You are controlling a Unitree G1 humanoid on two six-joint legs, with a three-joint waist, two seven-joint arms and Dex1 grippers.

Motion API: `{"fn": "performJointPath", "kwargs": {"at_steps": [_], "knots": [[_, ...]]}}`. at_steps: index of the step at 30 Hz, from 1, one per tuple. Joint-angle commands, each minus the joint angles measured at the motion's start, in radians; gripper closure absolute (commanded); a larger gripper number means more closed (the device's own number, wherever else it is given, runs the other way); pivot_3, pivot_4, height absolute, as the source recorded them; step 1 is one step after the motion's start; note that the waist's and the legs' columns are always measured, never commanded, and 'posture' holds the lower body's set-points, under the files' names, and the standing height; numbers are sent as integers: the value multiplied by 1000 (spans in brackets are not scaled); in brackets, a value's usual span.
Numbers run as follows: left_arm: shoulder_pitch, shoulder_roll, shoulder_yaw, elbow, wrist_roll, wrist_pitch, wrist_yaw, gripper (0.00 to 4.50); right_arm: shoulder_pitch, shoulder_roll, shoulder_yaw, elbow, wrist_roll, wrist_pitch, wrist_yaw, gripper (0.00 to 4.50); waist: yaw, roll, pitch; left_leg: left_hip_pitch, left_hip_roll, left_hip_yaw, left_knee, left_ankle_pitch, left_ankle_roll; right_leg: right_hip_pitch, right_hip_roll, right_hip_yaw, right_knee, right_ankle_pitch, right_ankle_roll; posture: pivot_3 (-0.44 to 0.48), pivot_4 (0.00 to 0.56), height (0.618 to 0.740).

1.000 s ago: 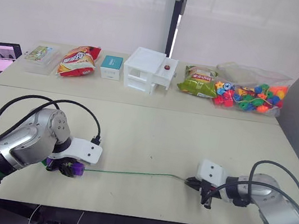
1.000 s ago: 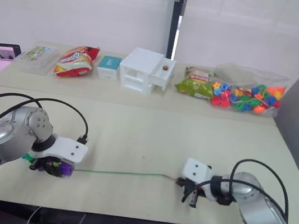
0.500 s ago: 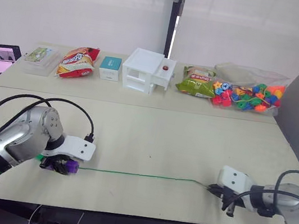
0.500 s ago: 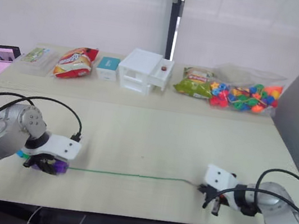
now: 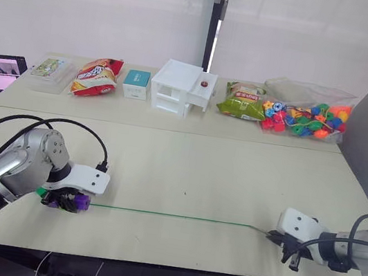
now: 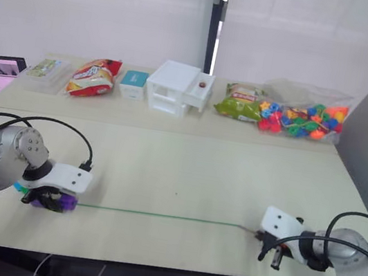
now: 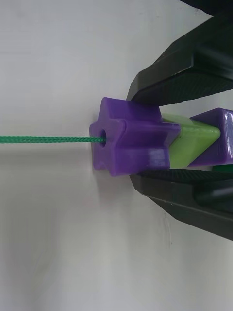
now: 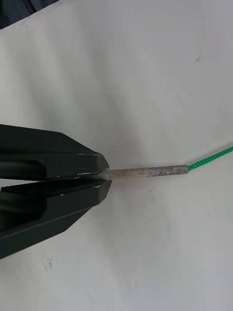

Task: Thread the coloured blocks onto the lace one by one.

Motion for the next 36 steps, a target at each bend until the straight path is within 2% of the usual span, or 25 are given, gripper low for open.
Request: {"fn": "performJointPath", "kwargs": {"at_steps": [1, 12, 24, 27, 29, 32, 35, 36], "knots": [[27, 13, 9, 51, 58, -5, 49, 3154, -2, -23, -10, 36, -41, -3, -10, 4500, 0, 0, 0, 0, 0, 0, 0, 0, 0, 1, 0, 0, 0, 0, 0, 0, 150, 740], [66, 7, 32, -1, 42, 20, 41, 3154, -28, -17, 17, 40, -47, -11, 2, 4500, 0, 1, 0, 5, 0, 0, -2, 0, 0, 10, 0, 0, -3, -3, 0, 0, 150, 740], [120, 2, 68, -94, 14, 65, 31, 3154, -123, 155, 183, -25, -67, 93, -34, 4500, -11, 0, -1, 7, 1, 0, -3, 0, 1, 12, 1, 0, -3, -3, -1, 0, 150, 740], [131, -1, 89, -103, 5, 48, 43, 3154, -134, 182, 195, 1, -79, 81, -38, 3597, -13, -2, -2, 11, 2, 0, -3, -1, 1, 12, 1, 0, -3, -3, -1, 0, 150, 740], [137, 2, 105, -112, -5, 37, 40, 2128, -136, 189, 196, 25, -92, 61, -39, 2907, -13, -3, -3, 14, 2, 0, -3, -1, 1, 13, 1, 0, -4, -3, -1, 0, 150, 740], [139, 7, 143, -136, -37, 54, 33, 1157, -133, 194, 175, 41, -87, 47, -39, 1875, -11, -4, -3, 14, 2, 0, -4, -1, 1, 13, 1, -1, -4, -4, -2, 0, 150, 740], [172, 53, 276, -172, -142, 93, 18, 105, -92, 187, 30, -2, 19, 40, -16, 804, -4, -7, -2, 13, 2, -1, -4, -1, 1, 12, 1, -1, -4, -4, -2, 0, 150, 740], [196, 71, 335, -185, -185, 106, 10, 0, -70, 183, -27, -21, 59, 45, -5, 522, -2, -7, -2, 11, 3, -1, -4, -1, 2, 11, 1, -1, -4, -4, -2, 0, 150, 740]]}}
